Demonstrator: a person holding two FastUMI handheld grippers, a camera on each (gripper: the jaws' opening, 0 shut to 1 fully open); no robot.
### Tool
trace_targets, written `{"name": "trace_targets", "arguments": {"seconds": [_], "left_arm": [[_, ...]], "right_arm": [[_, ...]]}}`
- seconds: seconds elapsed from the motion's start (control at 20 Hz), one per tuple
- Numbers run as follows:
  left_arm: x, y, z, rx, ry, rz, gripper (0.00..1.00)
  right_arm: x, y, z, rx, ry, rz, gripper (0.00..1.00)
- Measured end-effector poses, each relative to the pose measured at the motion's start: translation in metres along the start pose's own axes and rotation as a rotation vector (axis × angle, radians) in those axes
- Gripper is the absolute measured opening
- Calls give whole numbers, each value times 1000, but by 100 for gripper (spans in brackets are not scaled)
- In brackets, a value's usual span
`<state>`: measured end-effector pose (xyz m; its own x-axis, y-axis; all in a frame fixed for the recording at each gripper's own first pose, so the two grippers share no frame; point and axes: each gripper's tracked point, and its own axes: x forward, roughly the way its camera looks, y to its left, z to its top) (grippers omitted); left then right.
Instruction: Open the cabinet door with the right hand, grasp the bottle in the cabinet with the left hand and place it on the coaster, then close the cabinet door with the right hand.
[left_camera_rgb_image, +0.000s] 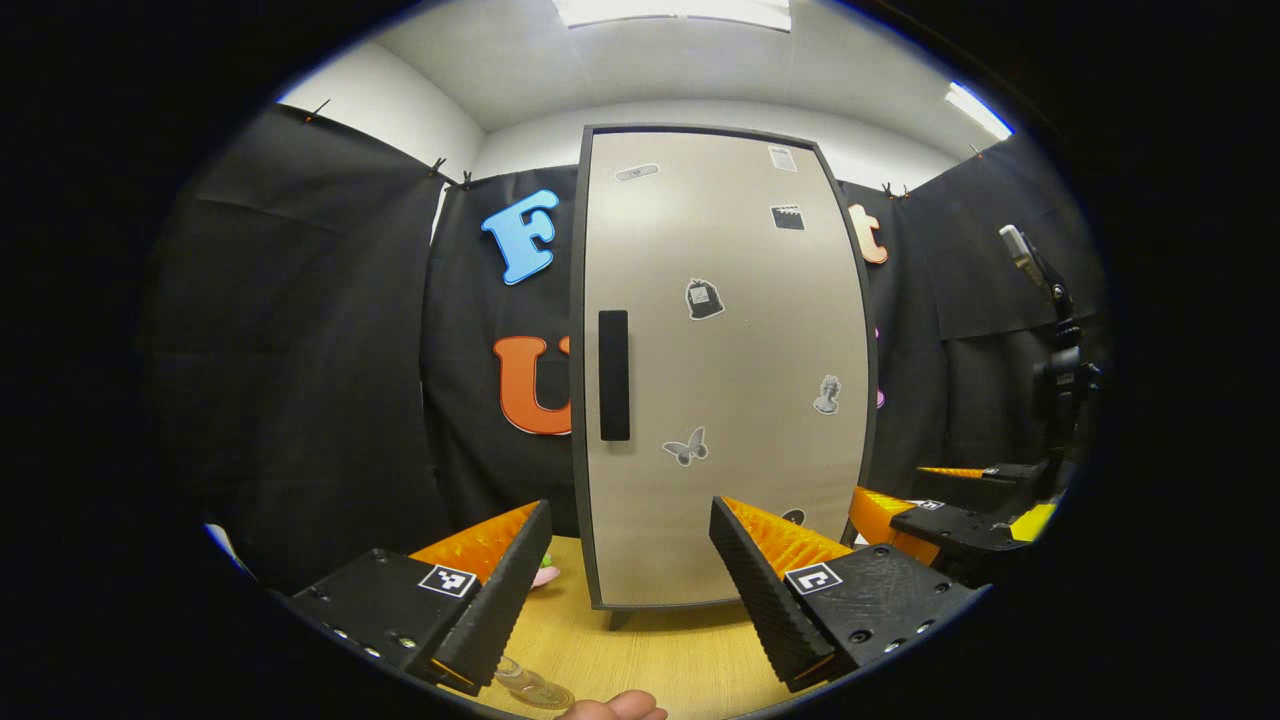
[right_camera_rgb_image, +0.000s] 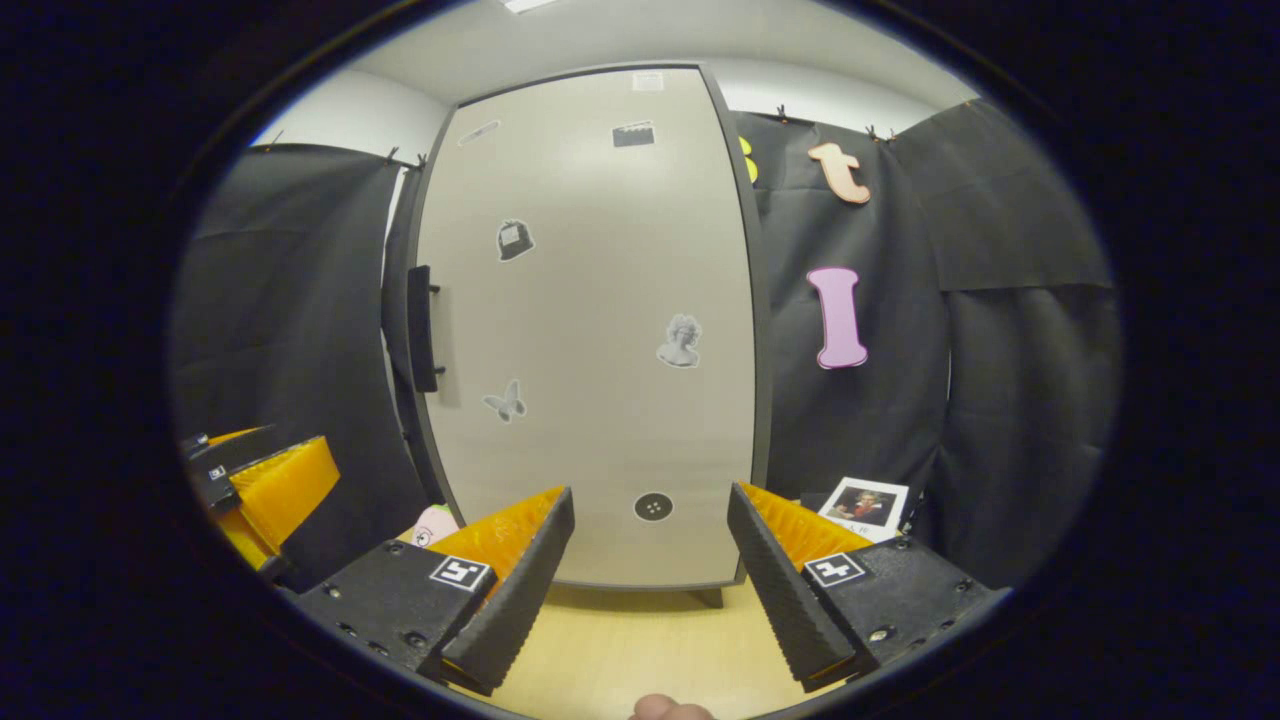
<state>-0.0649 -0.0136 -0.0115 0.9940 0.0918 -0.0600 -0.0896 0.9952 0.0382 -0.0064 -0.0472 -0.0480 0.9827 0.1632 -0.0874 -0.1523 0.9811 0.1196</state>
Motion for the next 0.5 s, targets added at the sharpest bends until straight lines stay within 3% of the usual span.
{"name": "trace_targets", "arguments": {"seconds": [0.5], "left_arm": [[4, -3, -1, 0, 1, -9, 96]], "right_arm": [[5, 0, -8, -2, 35, 1, 99]]}}
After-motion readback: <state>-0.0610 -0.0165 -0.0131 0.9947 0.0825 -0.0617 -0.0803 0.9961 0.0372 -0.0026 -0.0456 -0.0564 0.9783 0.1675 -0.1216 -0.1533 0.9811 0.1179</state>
